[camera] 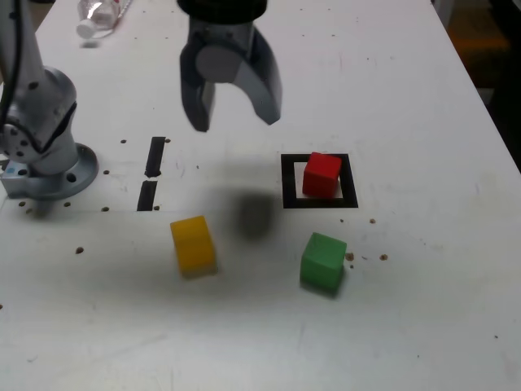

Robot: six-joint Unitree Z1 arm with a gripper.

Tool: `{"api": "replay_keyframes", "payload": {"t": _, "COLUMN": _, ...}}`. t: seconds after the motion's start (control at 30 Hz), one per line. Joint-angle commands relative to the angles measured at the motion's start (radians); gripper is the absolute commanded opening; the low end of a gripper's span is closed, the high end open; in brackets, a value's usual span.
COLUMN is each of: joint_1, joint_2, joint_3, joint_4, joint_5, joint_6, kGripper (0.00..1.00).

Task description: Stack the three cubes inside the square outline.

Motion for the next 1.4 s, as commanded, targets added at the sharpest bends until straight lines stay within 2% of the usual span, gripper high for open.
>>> {"api": "replay_keyframes", "payload": {"t": 0.0, "joint_1": -0.015, "joint_2": -0.025, "joint_3": 0.027, "joint_4": -0.012, "joint_5": -0.011, "joint_6": -0.014, "kGripper": 0.74}}
{"api": "replay_keyframes", "payload": {"t": 0.33, "joint_1": -0.169, "joint_2": -0.077, "joint_3": 0.106, "joint_4": -0.027, "joint_5": -0.044, "joint_6": -0.194, "kGripper": 0.74}}
{"api": "replay_keyframes", "payload": {"t": 0.63, "joint_1": -0.267, "joint_2": -0.056, "joint_3": 0.176, "joint_4": -0.101, "joint_5": -0.103, "joint_6": -0.330, "kGripper": 0.76}}
{"api": "replay_keyframes", "payload": {"t": 0.97, "joint_1": -0.285, "joint_2": 0.008, "joint_3": 0.216, "joint_4": -0.150, "joint_5": -0.161, "joint_6": -0.359, "kGripper": 0.76}}
{"api": "replay_keyframes", "payload": {"t": 1.2, "joint_1": -0.287, "joint_2": 0.055, "joint_3": 0.236, "joint_4": -0.201, "joint_5": -0.170, "joint_6": -0.358, "kGripper": 0.77}}
{"api": "replay_keyframes", "payload": {"t": 1.37, "joint_1": -0.287, "joint_2": 0.084, "joint_3": 0.253, "joint_4": -0.244, "joint_5": -0.172, "joint_6": -0.351, "kGripper": 0.80}}
